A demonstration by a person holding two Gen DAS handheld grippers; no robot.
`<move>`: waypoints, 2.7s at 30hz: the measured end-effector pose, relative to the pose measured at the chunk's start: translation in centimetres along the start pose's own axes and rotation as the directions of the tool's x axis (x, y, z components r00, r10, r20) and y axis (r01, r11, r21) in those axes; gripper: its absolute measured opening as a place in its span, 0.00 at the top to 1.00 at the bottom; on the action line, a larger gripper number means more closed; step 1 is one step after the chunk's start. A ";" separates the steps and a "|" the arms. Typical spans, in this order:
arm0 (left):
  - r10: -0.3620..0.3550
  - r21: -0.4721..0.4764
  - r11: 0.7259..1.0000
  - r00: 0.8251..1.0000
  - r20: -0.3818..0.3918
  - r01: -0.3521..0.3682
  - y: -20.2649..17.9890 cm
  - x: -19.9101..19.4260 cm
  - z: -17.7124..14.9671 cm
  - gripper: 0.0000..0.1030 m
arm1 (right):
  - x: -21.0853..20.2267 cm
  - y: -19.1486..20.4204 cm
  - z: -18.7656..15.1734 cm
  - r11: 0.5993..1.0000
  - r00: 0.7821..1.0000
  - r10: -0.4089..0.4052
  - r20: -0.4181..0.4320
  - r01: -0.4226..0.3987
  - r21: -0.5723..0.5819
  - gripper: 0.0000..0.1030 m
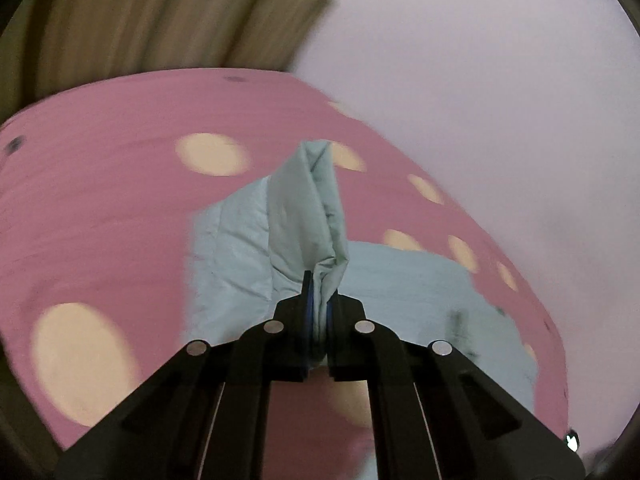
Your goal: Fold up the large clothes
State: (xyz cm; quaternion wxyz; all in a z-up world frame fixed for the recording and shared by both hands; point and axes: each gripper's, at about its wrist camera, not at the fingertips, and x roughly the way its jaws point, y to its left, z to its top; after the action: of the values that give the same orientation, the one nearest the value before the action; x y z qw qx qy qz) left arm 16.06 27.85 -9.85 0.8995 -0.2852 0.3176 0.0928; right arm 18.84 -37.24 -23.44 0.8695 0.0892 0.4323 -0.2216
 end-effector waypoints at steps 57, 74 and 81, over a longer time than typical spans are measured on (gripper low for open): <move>0.070 0.523 0.852 0.985 -0.157 0.023 -20.6 10.5 -11.0 0.37 | -6.7 3.9 3.6 0.979 0.976 0.200 0.086 -0.202 0.020 0.34; 0.206 0.472 0.877 0.957 -0.202 -0.090 -13.7 16.2 -8.8 0.37 | 0.0 15.2 6.1 0.943 0.947 0.306 -0.102 -0.316 -0.106 0.90; 0.240 0.487 0.867 0.943 -0.232 -0.101 -13.6 18.2 -9.8 0.35 | 2.2 14.3 4.7 0.948 0.949 0.282 -0.145 -0.299 -0.114 0.91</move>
State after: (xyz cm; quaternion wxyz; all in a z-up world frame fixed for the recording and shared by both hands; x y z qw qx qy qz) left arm 29.95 10.80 -21.27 0.8744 -0.0404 0.4809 0.0510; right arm 29.99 -26.90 -22.82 0.8675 0.1071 0.4826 -0.0554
